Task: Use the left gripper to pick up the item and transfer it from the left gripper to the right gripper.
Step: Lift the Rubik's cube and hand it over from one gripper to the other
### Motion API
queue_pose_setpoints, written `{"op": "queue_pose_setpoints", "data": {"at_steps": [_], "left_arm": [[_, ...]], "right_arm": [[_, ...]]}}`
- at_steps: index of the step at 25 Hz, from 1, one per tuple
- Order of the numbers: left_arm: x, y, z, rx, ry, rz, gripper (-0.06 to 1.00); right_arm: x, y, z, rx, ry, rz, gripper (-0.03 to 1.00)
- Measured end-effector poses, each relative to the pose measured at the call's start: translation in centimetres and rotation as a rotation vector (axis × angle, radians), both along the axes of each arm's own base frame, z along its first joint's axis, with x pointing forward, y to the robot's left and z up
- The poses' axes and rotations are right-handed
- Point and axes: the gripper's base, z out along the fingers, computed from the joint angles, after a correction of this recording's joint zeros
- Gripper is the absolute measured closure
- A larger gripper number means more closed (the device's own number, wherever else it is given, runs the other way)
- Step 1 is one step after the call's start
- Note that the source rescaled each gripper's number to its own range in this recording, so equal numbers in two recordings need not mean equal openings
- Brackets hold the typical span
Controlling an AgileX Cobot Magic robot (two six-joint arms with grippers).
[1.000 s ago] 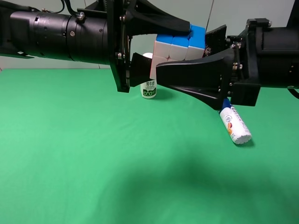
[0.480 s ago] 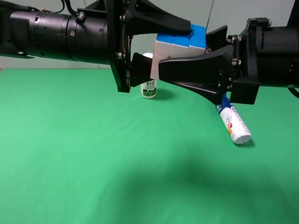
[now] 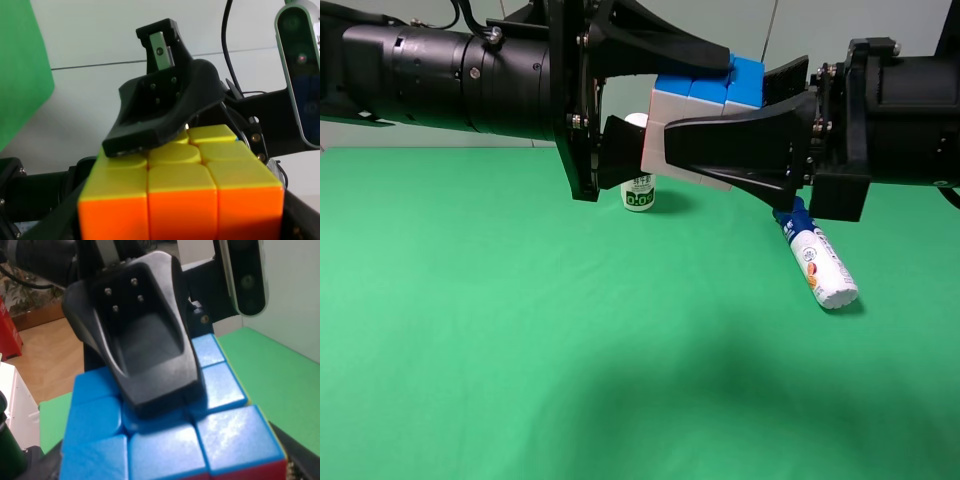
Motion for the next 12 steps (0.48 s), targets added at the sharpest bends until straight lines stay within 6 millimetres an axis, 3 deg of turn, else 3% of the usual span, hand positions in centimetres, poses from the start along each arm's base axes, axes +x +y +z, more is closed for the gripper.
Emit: {"op": "queue_pose_setpoints", "data": {"at_steps": [12], "left_arm": [[0.06, 0.0, -0.04, 0.004, -0.001, 0.006, 0.93]], "right_arm": [[0.04, -0.02, -0.02, -0.003, -0.002, -0.004, 0.8]]}}
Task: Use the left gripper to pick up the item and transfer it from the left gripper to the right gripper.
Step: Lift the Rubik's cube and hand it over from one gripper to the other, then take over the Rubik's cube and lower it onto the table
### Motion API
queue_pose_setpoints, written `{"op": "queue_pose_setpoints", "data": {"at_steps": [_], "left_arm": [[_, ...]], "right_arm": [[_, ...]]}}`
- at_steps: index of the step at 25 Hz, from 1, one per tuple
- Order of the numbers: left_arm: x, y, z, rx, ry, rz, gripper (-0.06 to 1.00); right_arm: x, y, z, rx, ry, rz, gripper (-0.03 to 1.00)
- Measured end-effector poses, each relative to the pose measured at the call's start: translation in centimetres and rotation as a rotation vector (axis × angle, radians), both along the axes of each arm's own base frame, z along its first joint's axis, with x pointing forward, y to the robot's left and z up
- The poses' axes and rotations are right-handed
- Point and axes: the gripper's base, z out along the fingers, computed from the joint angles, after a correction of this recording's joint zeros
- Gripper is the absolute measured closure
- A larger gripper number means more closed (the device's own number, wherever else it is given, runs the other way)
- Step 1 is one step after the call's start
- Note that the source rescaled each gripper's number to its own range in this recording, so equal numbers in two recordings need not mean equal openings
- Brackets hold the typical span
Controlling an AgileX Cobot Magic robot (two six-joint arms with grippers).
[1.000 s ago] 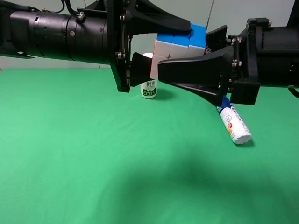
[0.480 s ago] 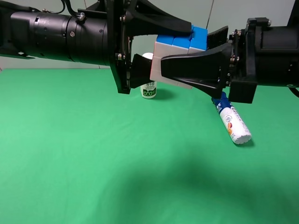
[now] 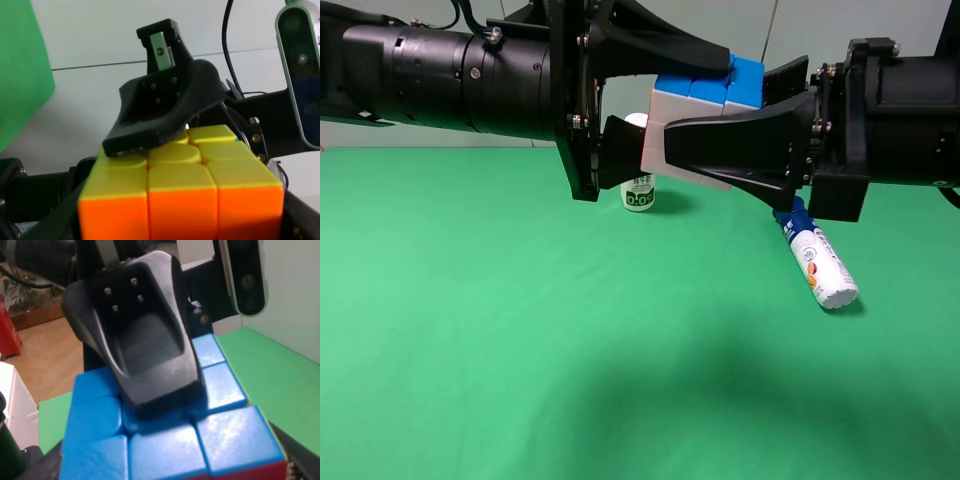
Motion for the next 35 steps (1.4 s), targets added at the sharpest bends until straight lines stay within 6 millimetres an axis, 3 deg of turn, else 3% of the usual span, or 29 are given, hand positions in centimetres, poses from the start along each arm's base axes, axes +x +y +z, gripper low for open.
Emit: {"op": "queue_pose_setpoints", "data": {"at_steps": [1, 2, 4, 5, 8, 13, 27, 31, 35], "left_arm": [[0.0, 0.0, 0.0, 0.002, 0.0, 0.003, 0.87], [0.1, 0.0, -0.1, 0.01, 0.004, 0.014, 0.72], [0.3, 0.0, -0.2, 0.021, 0.017, 0.04, 0.36], [0.4, 0.0, -0.2, 0.027, 0.021, 0.051, 0.25], [0.5, 0.0, -0.2, 0.027, 0.028, 0.058, 0.09], [0.5, 0.0, -0.2, 0.026, 0.028, 0.06, 0.05], [0.2, 0.3, -0.1, 0.014, -0.014, -0.003, 0.05], [0.9, 1.3, -0.2, 0.023, -0.02, 0.017, 0.05], [2.2, 3.8, 0.0, -0.005, -0.019, 0.041, 0.05]], "right_arm": [[0.0, 0.0, 0.0, 0.0, 0.001, 0.0, 0.82], [0.0, 0.0, 0.0, 0.002, 0.003, 0.002, 0.94], [-0.1, 0.0, 0.0, 0.002, 0.004, 0.008, 0.97], [-0.1, 0.0, 0.0, 0.003, 0.005, 0.008, 0.97], [-0.1, 0.0, 0.0, 0.003, 0.005, 0.008, 0.97], [-0.1, 0.0, 0.0, 0.003, 0.005, 0.008, 0.97], [0.2, -0.1, -0.1, -0.012, 0.005, -0.024, 0.97], [0.3, -0.1, -0.2, -0.017, 0.005, -0.033, 0.97], [0.4, -0.2, -0.2, -0.026, 0.005, -0.052, 0.97]]}}
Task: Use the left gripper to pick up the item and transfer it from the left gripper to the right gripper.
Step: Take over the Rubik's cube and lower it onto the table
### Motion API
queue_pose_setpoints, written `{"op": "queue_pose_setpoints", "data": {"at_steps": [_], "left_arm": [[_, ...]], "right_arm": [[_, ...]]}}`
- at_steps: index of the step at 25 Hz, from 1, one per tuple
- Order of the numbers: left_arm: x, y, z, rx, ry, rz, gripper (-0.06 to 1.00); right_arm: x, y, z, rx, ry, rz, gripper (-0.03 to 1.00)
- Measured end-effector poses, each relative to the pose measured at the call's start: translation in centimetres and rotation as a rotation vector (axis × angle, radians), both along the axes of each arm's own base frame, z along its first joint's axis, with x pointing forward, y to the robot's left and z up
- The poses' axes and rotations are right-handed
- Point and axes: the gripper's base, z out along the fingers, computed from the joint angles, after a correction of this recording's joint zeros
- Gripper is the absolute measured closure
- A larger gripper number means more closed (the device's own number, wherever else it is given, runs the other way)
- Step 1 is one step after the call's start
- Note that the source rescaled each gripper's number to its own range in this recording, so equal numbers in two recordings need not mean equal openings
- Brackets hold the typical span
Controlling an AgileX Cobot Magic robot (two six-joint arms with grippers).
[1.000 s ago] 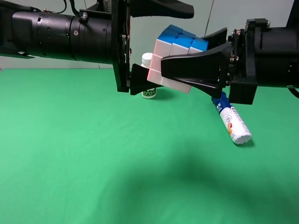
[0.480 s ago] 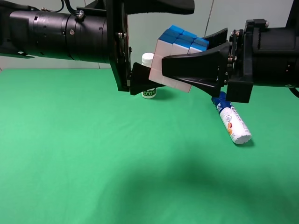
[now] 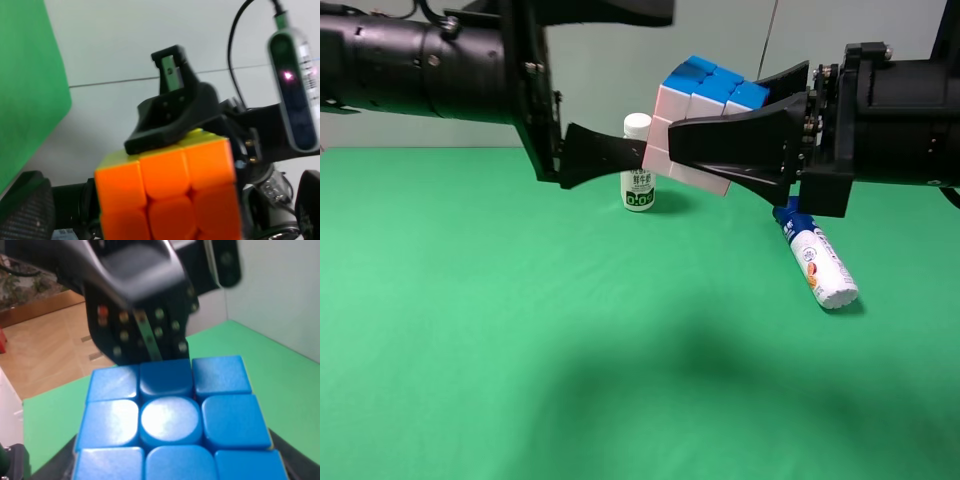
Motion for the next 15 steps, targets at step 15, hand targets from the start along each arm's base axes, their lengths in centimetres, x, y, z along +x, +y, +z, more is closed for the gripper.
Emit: {"op": "queue_pose_setpoints", "data": {"at_steps": [15], "left_arm": [[-1.2, 8.3, 2.4, 0.337, -0.19, 0.086, 0.05]], "right_arm": [[0.6, -0.4, -0.3, -0.028, 0.021, -0.082, 0.97]]}}
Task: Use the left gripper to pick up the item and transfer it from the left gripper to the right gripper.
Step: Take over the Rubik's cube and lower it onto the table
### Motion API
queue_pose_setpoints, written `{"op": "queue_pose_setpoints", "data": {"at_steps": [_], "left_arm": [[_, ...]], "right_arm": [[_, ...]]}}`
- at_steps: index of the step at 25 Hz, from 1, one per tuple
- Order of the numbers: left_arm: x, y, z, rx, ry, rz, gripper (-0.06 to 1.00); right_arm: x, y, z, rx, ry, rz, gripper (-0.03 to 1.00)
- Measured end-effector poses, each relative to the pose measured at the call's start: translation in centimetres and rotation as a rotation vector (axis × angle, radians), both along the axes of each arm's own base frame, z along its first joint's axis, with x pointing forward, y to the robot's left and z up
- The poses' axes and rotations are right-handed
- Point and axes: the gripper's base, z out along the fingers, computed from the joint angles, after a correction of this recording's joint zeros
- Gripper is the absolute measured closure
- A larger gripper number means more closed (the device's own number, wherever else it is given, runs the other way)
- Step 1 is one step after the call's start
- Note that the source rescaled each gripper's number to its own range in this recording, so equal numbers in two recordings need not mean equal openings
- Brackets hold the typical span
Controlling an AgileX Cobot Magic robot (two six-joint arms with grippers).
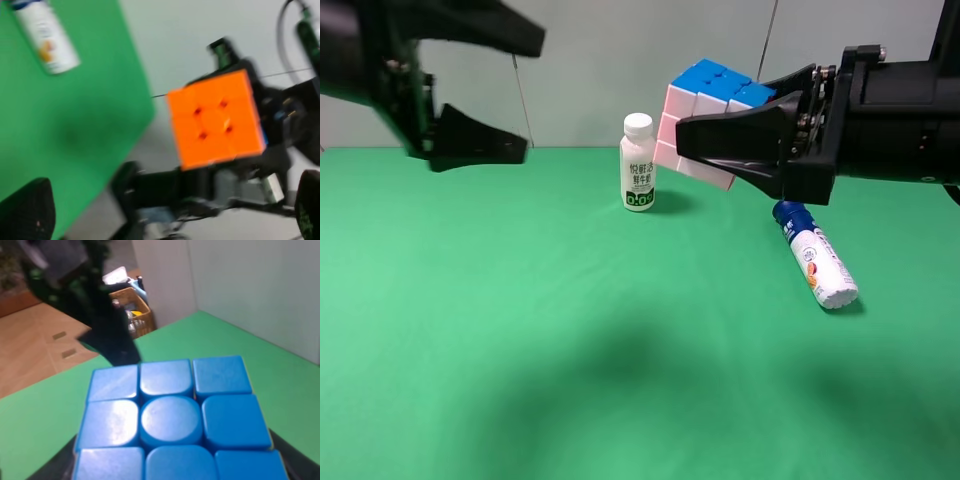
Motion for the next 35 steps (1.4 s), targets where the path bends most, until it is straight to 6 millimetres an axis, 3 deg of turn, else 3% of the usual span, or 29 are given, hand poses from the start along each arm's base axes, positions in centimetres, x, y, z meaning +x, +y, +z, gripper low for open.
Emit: {"op": "queue_pose_setpoints", "data": {"at_steps": [5, 14, 22, 27, 35], "left_arm": [[-2.6, 2.7, 2.1, 0.221, -0.131, 0.11, 0.05], [-8.0, 5.5, 5.0, 0.553, -0.292, 0.32, 0.05], [-14.0, 8.1, 7.0, 0.773, -0.426, 0.567, 0.05], [-18.2, 9.2, 5.9, 0.862, -0.482, 0.662, 0.05], [-24.0, 9.9, 2.4, 0.933, -0.631, 0.698, 0.05]], "right_arm": [[0.1, -0.1, -0.1, -0.004, 0.005, -0.016, 0.97], [0.3, -0.2, -0.1, -0.004, 0.027, -0.047, 0.97], [0.5, -0.3, -0.2, -0.006, 0.039, -0.071, 0.97], [0.5, -0.3, -0.2, -0.002, 0.045, -0.072, 0.97], [0.5, -0.3, -0.2, 0.003, 0.054, -0.077, 0.97]]}}
